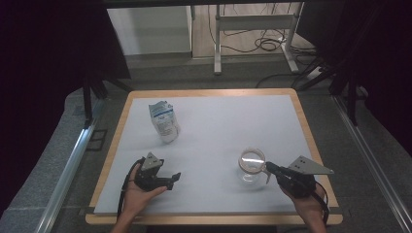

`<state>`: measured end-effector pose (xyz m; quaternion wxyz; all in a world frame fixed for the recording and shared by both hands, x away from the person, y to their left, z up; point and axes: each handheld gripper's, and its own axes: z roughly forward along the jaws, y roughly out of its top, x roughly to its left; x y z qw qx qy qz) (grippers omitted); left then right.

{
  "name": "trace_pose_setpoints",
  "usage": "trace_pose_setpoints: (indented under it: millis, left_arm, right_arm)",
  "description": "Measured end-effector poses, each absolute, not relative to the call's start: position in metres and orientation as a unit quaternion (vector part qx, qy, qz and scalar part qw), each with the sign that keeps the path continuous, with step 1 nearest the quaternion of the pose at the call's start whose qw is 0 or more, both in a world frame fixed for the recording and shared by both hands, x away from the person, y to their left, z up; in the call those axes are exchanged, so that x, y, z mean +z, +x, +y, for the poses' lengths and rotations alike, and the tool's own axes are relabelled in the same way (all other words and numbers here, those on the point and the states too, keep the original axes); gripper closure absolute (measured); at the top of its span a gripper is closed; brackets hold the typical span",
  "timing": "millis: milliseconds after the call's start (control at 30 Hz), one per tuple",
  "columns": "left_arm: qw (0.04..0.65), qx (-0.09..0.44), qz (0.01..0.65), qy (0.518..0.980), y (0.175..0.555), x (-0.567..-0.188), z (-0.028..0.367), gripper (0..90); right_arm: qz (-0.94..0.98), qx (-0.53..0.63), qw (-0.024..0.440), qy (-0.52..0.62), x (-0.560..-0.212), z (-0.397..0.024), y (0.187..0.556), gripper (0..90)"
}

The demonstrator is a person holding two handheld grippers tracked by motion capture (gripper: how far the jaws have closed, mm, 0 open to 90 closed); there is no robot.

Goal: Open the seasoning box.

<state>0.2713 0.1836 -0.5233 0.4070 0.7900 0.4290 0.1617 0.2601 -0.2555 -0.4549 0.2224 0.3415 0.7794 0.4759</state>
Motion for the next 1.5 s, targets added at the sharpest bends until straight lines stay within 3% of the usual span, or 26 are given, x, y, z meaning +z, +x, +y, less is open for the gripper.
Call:
trace_pose_setpoints:
  millis: [600,733,833,967,1000,1033,1067,1100,1133,1167,1500]
  left_arm:
    - [0.404,0.166,0.432,0.789,0.272,-0.523,0.183,16.9]
    - [0.412,0.169,0.437,0.781,0.271,-0.522,0.182,20.7]
    - [0.425,0.168,0.433,0.777,0.271,-0.519,0.179,26.8]
    - [0.454,0.153,0.417,0.773,0.271,-0.509,0.165,41.0]
    - [0.460,0.151,0.407,0.774,0.271,-0.505,0.158,48.0]
    - [0.467,0.149,0.397,0.776,0.271,-0.499,0.150,48.0]
    - [0.471,0.149,0.386,0.779,0.271,-0.494,0.142,52.1]
    - [0.477,0.149,0.375,0.781,0.271,-0.489,0.133,61.8]
    - [0.482,0.145,0.366,0.783,0.272,-0.485,0.123,61.8]
    - [0.484,0.141,0.357,0.787,0.274,-0.481,0.114,70.8]
    - [0.493,0.100,0.298,0.811,0.299,-0.469,0.030,89.5]
  right_arm:
    - [0.778,0.473,0.230,0.344,-0.456,-0.257,0.256,90.0]
    - [0.777,0.473,0.231,0.346,-0.456,-0.258,0.255,90.0]
    - [0.777,0.471,0.231,0.347,-0.457,-0.258,0.255,90.0]
    - [0.777,0.472,0.230,0.347,-0.458,-0.259,0.256,90.0]
    - [0.776,0.475,0.228,0.347,-0.459,-0.259,0.256,90.0]
    - [0.776,0.475,0.228,0.347,-0.459,-0.259,0.256,90.0]
    - [0.776,0.475,0.228,0.347,-0.458,-0.259,0.256,90.0]
    - [0.776,0.475,0.229,0.347,-0.458,-0.259,0.256,90.0]
    - [0.776,0.475,0.229,0.347,-0.458,-0.259,0.256,90.0]
    - [0.776,0.475,0.229,0.347,-0.458,-0.259,0.256,90.0]
    - [0.776,0.476,0.229,0.345,-0.458,-0.259,0.256,90.0]
